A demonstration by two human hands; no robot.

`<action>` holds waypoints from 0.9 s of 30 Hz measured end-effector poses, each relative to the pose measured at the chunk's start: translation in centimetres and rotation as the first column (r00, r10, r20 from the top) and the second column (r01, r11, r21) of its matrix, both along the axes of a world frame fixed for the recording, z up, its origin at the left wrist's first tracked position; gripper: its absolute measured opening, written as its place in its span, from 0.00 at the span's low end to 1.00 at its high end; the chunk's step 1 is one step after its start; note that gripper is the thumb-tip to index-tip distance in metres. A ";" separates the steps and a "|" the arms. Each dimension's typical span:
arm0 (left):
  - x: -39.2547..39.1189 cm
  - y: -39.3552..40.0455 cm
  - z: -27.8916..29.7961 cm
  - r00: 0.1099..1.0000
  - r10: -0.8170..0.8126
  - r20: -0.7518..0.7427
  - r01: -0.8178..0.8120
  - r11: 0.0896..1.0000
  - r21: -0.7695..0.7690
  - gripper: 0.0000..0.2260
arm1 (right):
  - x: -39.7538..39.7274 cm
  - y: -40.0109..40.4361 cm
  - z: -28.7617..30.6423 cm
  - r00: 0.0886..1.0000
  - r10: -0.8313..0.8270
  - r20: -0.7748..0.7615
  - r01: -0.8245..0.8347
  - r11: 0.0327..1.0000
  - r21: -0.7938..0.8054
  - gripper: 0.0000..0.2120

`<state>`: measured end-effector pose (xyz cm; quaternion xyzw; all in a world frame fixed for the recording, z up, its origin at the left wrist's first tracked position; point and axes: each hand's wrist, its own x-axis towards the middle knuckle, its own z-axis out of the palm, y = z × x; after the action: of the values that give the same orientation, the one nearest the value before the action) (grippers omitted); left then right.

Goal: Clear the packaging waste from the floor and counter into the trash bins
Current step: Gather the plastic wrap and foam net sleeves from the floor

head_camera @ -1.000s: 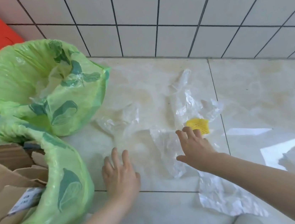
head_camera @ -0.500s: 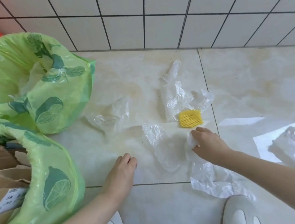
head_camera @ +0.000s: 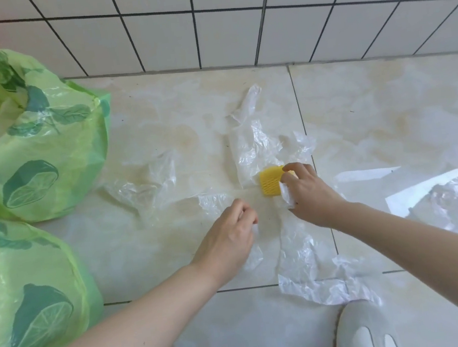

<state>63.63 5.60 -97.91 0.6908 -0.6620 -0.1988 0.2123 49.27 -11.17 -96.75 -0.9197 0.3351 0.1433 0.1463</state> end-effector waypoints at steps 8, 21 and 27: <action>-0.4 0.5 -2.8 0.937 -0.087 0.338 -0.058 0.916 0.398 0.22 | -0.6 0.1 -1.1 0.997 0.074 0.015 -0.073 0.995 -0.073 0.22; 3.0 2.8 -3.3 0.974 -0.085 0.210 0.068 0.994 0.086 0.23 | -1.8 0.1 -1.4 0.999 0.026 0.044 -0.022 0.996 -0.090 0.17; 3.9 2.9 -1.3 0.983 0.171 0.069 -0.171 0.985 -0.004 0.14 | -2.4 1.2 0.5 0.989 -0.016 0.148 0.019 1.000 -0.019 0.13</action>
<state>67.58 8.45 -99.23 0.7519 -0.6068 -0.1566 0.2047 46.87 -9.95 -96.25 -0.9262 0.3328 0.0699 0.1628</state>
